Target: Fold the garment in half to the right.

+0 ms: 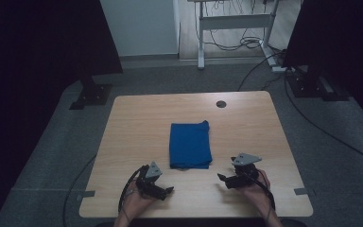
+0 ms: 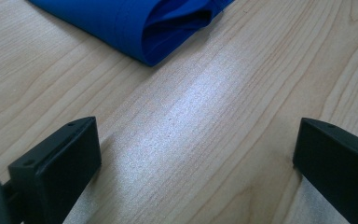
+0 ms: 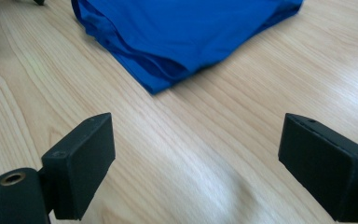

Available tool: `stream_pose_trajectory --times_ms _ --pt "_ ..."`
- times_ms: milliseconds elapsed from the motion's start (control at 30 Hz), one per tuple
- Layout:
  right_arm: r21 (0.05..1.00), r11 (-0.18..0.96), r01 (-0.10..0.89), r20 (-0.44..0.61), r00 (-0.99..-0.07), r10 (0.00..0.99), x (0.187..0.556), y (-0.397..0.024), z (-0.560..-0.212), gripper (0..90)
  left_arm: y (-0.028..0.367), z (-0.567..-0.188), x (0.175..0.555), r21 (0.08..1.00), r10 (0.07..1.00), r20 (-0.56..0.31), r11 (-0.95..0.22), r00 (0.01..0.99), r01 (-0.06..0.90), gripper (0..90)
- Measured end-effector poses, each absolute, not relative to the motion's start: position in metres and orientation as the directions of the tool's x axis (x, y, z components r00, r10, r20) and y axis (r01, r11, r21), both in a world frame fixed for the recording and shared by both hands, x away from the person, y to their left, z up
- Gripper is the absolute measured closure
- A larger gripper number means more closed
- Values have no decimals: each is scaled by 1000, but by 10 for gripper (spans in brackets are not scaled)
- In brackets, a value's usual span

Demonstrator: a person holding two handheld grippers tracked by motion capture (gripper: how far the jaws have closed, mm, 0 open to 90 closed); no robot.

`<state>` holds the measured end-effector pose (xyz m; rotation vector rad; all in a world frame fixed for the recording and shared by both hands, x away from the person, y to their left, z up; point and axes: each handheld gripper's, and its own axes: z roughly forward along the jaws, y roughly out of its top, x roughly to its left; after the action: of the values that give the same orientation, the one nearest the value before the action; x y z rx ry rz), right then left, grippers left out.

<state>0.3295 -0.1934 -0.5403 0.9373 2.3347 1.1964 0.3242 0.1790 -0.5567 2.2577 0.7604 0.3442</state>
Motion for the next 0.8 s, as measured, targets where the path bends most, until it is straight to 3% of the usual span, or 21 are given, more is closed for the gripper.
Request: stream_pose_trajectory --times_ms 800 --pt "800 387 458 5 -650 760 304 -245 -554 116 179 -557 324 707 614 22 -567 789 422 9"
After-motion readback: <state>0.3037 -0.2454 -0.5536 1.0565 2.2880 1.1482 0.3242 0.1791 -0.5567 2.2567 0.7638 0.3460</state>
